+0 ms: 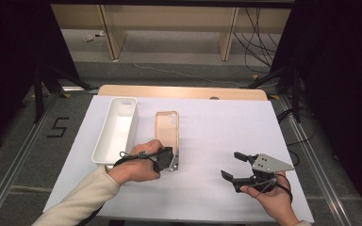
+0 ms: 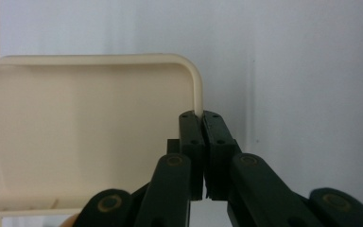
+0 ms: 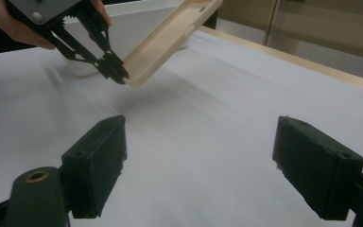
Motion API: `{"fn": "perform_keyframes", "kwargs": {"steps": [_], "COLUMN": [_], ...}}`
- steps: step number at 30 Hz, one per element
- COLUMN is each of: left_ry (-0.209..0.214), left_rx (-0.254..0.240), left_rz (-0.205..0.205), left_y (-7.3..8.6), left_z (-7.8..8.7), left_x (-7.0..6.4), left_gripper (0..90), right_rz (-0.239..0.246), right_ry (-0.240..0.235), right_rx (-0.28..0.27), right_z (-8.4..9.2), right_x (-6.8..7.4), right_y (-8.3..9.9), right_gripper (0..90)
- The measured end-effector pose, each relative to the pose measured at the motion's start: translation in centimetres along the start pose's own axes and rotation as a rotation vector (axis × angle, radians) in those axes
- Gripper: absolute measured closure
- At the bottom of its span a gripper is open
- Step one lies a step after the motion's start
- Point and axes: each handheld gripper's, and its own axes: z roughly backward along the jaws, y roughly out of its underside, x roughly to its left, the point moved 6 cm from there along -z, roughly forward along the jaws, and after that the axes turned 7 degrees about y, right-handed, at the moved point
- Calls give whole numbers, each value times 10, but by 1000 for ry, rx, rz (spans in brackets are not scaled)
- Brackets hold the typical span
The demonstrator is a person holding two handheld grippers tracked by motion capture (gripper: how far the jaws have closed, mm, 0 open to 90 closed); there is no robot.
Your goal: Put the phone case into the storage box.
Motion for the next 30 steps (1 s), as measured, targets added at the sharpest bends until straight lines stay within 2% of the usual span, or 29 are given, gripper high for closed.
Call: {"fn": "perform_keyframes", "kwargs": {"steps": [3, 7, 8, 9, 10, 11, 13, 14, 16, 17, 20, 26, 28, 29, 30], "left_ry": [-17, -32, -30, -42, -42, -69, -68, -80, -81, -86, -88, -93, -87, -87, -79], "left_rx": [-9, -46, -39, -60, -60, -84, -76, -100, -95, -115, -120, -166, -185, -185, -192], "left_rz": [-1, -6, -11, -13, -13, -13, -16, -15, -21, -21, -25, -26, -38, -38, -38], "left_y": [-3, -6, -7, -8, -8, -10, -10, -12, -12, -13, -14, -21, -24, -24, -25], "left_z": [4, 6, 6, 7, 7, 8, 8, 8, 8, 8, 8, 3, 1, 1, 0], "left_x": [-4, -10, -12, -14, -14, -15, -17, -19, -19, -22, -23, -31, -34, -34, -36], "left_gripper": [879, 879, 879, 879, 878, 879, 878, 878, 879, 879, 879, 878, 878, 879, 879], "right_rz": [1, 1, 1, 0, 1, 1, 1, 0, 0, 0, -1, -4, -26, -26, -13], "right_ry": [1, 1, 1, 1, 1, 1, 2, 4, 4, 5, 5, 9, 3, 3, 10], "right_rx": [0, 0, 0, 0, -1, -4, -1, -4, -4, -4, -5, -6, 29, 29, -7], "right_z": [0, 0, 0, 0, 0, 0, 0, -1, -1, -1, -1, 0, 2, 2, 0], "right_x": [0, 0, 0, 0, 0, 0, 0, 0, 0, -1, -1, -2, -1, -1, -3], "right_y": [0, 0, 0, 0, 0, 0, 0, 0, 0, 0, 0, -2, -1, -1, -3], "right_gripper": [195, 195, 195, 195, 196, 195, 195, 196, 196, 196, 196, 197, 198, 198, 198]}}
